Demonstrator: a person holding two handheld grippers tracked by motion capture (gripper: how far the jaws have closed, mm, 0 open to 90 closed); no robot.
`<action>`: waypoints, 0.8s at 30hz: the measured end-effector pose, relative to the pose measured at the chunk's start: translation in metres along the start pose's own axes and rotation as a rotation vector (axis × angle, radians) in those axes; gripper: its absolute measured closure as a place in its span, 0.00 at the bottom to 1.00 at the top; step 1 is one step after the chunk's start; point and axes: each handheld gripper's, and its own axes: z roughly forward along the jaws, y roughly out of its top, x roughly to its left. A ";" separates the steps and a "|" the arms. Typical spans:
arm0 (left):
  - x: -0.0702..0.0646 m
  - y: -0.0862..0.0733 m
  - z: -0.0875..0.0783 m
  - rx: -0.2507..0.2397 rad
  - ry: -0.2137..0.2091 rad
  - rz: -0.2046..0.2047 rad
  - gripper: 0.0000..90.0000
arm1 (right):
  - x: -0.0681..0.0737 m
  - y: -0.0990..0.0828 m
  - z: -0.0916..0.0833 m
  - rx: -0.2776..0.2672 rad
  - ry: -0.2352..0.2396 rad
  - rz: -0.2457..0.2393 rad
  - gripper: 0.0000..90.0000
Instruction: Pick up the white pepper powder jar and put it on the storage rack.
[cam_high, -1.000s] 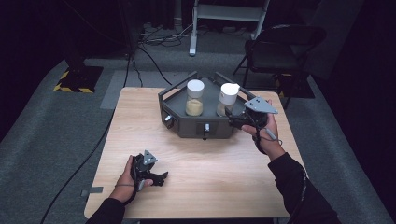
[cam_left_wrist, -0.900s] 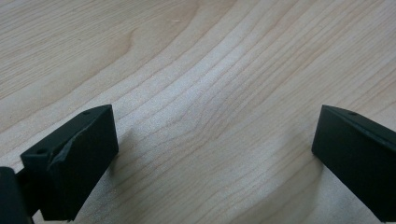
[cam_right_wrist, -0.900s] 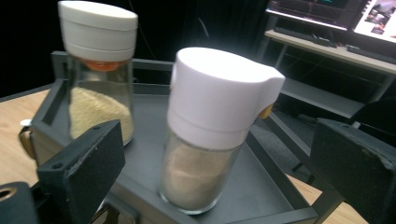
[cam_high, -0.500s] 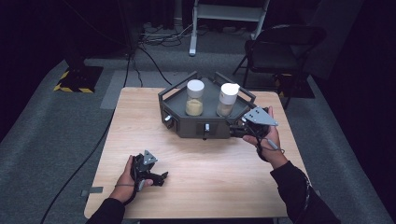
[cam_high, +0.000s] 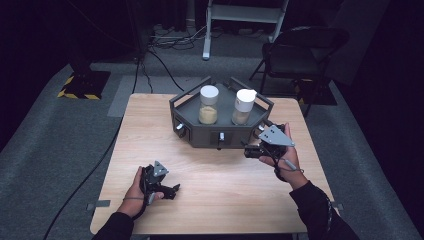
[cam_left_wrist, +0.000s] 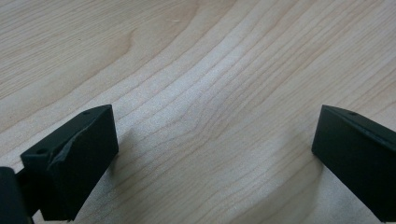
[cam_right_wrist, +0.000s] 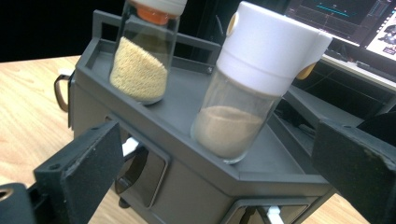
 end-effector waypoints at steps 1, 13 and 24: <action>0.000 0.000 0.000 0.000 0.000 0.000 0.00 | 0.000 -0.001 -0.001 0.002 0.004 -0.001 0.03; 0.000 0.000 0.000 0.000 0.000 0.000 0.00 | 0.004 -0.014 -0.007 0.038 0.029 -0.012 0.02; 0.000 0.000 0.000 0.000 0.000 0.000 0.00 | 0.010 -0.026 -0.010 0.077 0.052 -0.039 0.02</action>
